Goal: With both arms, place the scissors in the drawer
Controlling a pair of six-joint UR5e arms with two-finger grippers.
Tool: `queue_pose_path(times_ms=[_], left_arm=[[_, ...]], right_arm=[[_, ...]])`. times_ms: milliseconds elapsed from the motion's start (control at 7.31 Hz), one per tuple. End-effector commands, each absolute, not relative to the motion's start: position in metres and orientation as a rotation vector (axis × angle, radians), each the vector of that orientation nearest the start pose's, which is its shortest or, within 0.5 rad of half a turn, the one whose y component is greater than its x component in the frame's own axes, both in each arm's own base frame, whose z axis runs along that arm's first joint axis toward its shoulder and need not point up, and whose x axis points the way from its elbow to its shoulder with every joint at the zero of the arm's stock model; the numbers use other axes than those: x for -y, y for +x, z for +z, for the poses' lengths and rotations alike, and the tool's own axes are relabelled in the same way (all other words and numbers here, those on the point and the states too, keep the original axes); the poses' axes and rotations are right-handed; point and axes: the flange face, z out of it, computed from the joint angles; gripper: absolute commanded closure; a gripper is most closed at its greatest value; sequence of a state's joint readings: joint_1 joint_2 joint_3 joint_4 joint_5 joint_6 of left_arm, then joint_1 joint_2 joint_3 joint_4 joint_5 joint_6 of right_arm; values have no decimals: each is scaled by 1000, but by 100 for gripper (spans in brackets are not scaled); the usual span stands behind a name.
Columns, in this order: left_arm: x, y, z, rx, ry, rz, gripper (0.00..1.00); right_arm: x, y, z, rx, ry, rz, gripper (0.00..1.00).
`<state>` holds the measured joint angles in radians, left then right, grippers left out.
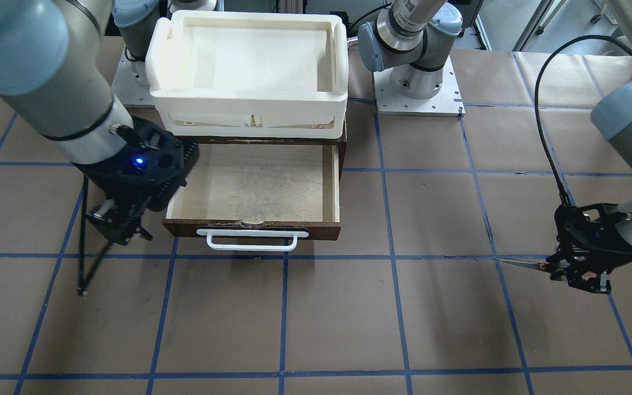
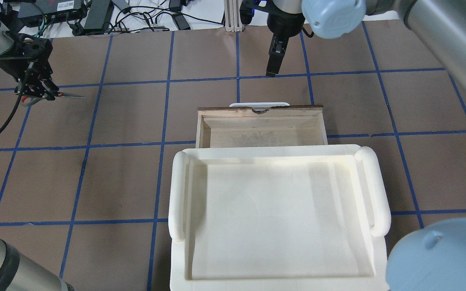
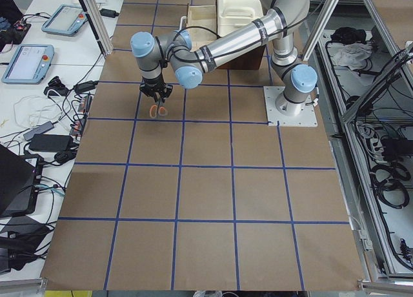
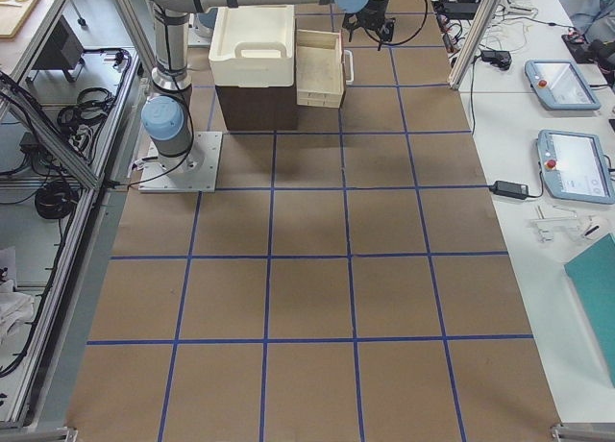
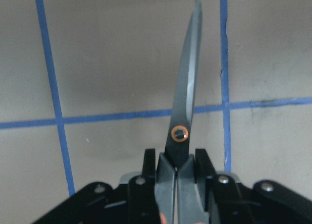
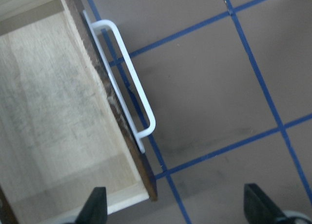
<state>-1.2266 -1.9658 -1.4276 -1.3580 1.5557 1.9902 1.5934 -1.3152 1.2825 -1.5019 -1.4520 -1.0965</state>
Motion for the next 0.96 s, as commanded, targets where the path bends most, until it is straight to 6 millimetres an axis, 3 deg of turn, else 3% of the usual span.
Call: queue_pose_path(times_ms=[0,274,547,821], left_arm=[[640,4,377,2050,-2344,-37,100],[630,-80,390,2033,-2375,-8,100],[611,-166,400,2024,-2368,53,100],[589,-225,410,2039,-2351,88,100]], right_arm=[[545,102,520,-2729,-1280,-11,0],[513,103,531,-2876,-939,-1,0],[493,105,541,-2962,-695,-2,0],[491,96,534,-3093,-563,56,0]])
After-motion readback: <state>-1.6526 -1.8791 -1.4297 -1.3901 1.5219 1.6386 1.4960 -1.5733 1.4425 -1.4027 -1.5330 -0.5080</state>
